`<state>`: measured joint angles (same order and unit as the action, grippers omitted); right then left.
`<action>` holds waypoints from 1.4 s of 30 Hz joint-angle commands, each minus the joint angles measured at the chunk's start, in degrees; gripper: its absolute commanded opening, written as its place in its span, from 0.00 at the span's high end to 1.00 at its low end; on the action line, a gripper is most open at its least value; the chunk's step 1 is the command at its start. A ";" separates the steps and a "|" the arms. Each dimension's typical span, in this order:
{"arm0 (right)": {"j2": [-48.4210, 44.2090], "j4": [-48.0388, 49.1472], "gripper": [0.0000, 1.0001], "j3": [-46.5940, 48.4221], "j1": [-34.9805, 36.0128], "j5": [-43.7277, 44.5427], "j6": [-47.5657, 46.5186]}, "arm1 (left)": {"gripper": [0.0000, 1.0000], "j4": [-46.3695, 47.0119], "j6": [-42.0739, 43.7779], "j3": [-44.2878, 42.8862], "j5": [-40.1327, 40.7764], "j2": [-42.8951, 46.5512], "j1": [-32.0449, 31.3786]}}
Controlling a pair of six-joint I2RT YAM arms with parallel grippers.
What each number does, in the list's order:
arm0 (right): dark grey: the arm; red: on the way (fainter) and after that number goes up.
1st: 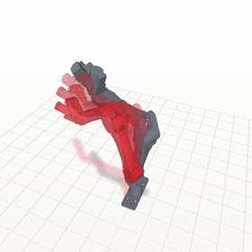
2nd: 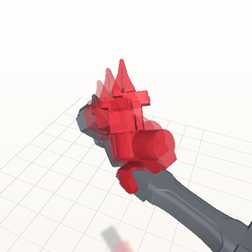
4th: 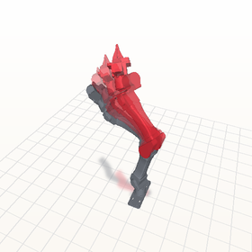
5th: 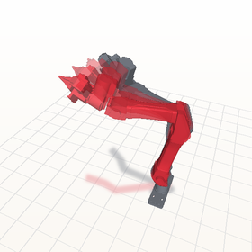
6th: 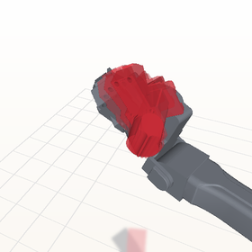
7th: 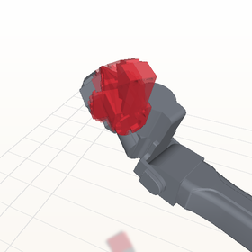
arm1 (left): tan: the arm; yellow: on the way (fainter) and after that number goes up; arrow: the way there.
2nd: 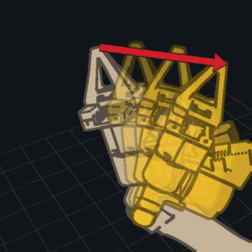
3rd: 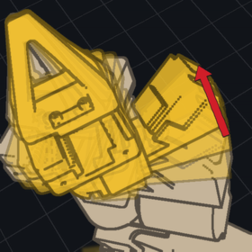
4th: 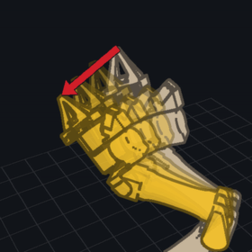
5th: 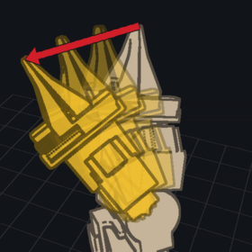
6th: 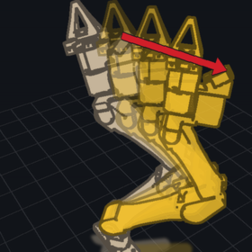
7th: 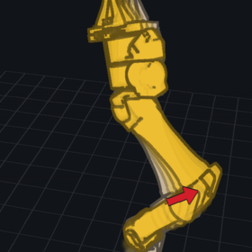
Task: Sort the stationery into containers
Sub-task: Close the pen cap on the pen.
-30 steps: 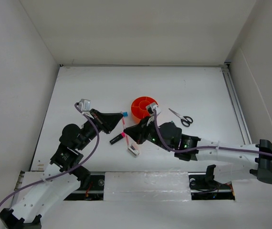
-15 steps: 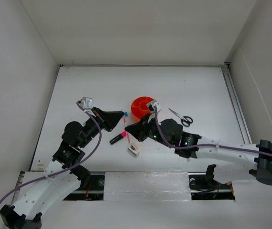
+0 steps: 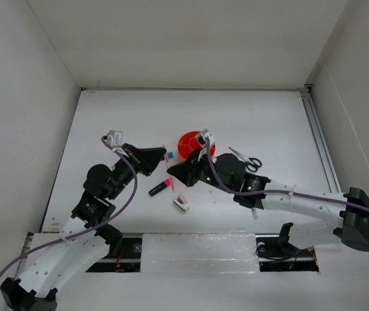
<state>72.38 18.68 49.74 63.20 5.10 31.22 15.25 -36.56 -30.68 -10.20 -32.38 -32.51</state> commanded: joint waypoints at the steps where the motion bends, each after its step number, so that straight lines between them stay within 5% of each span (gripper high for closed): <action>1: -0.66 12.61 1.00 6.78 -2.90 2.02 -0.72 | 1.00 -5.58 0.70 0.00 -6.24 -0.84 -0.89; 18: -0.67 12.61 1.00 10.73 -6.16 -5.19 1.55 | 1.00 -5.58 0.70 0.53 -5.18 -0.84 -0.89; 33: -1.28 1.98 1.00 16.35 -7.83 -4.31 4.46 | 1.00 -3.91 1.22 1.06 -6.24 -1.37 -0.89; 42: 0.57 5.67 1.00 14.34 -8.36 -8.00 5.60 | 1.00 -3.91 1.22 1.06 -6.85 -0.84 -0.89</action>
<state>74.24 6.90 59.57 57.30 -7.11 35.51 19.49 -36.25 -30.87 -8.29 -32.91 -32.23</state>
